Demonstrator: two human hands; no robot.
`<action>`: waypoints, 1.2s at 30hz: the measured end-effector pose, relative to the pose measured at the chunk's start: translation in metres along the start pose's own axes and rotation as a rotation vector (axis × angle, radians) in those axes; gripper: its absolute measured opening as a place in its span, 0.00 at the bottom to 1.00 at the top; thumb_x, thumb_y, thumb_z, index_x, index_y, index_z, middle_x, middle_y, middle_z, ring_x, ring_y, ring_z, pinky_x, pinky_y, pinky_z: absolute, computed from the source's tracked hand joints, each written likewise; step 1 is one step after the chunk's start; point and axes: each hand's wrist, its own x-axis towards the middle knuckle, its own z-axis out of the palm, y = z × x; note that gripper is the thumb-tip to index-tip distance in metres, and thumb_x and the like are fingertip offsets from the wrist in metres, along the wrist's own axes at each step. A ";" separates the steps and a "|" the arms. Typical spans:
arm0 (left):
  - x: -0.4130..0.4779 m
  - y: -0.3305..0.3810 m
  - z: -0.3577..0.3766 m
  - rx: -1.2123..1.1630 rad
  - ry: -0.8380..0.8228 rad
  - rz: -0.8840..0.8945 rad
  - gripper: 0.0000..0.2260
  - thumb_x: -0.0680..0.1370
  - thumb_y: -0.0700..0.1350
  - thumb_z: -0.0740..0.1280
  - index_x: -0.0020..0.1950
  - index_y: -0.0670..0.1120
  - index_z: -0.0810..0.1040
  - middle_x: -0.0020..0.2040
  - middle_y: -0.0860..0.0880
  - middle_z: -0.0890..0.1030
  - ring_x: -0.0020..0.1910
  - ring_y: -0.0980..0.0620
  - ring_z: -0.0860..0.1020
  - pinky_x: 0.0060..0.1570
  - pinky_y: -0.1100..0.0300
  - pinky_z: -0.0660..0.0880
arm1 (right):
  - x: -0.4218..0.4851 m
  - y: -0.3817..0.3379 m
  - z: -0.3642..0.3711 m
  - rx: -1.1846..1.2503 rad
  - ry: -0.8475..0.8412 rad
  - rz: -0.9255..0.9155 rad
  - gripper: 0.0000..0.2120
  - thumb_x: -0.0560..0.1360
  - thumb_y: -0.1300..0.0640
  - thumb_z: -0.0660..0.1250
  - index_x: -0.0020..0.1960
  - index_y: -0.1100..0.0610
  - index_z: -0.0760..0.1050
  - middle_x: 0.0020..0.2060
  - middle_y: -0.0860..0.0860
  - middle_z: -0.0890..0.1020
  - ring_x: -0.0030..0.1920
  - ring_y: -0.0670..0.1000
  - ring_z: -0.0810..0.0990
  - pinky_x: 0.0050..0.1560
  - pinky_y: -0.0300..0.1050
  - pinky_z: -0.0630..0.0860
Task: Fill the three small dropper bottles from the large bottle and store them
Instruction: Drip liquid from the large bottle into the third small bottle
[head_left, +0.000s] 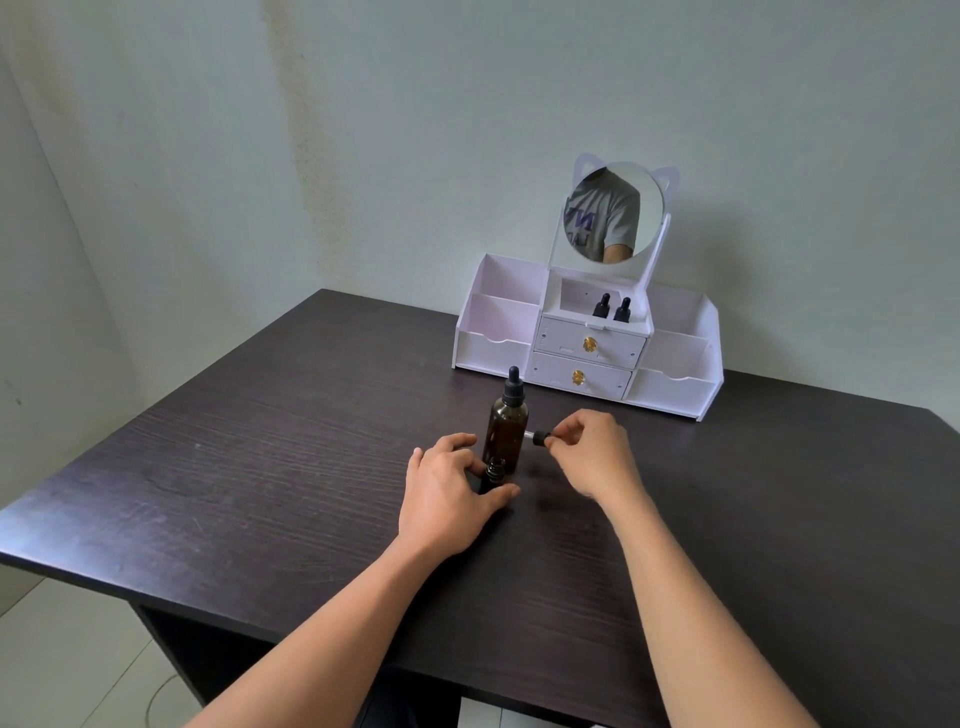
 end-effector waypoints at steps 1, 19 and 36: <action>0.000 0.000 0.000 0.002 0.001 -0.002 0.15 0.68 0.62 0.75 0.44 0.53 0.81 0.70 0.57 0.72 0.69 0.56 0.69 0.76 0.47 0.52 | 0.001 0.000 0.005 -0.024 -0.005 0.001 0.03 0.76 0.55 0.71 0.49 0.51 0.80 0.45 0.48 0.82 0.44 0.48 0.80 0.43 0.44 0.76; 0.002 -0.001 0.001 0.020 -0.007 -0.001 0.17 0.69 0.64 0.74 0.46 0.52 0.82 0.71 0.57 0.71 0.70 0.55 0.67 0.76 0.45 0.53 | 0.001 -0.050 -0.012 0.206 0.157 -0.323 0.08 0.78 0.49 0.69 0.50 0.54 0.82 0.42 0.47 0.82 0.42 0.42 0.79 0.43 0.34 0.74; 0.002 -0.001 0.001 0.012 -0.024 -0.009 0.16 0.70 0.64 0.74 0.46 0.54 0.82 0.72 0.57 0.70 0.71 0.56 0.66 0.77 0.46 0.51 | 0.007 -0.069 -0.014 0.133 0.115 -0.359 0.03 0.77 0.54 0.71 0.46 0.54 0.81 0.33 0.44 0.78 0.35 0.42 0.77 0.39 0.37 0.74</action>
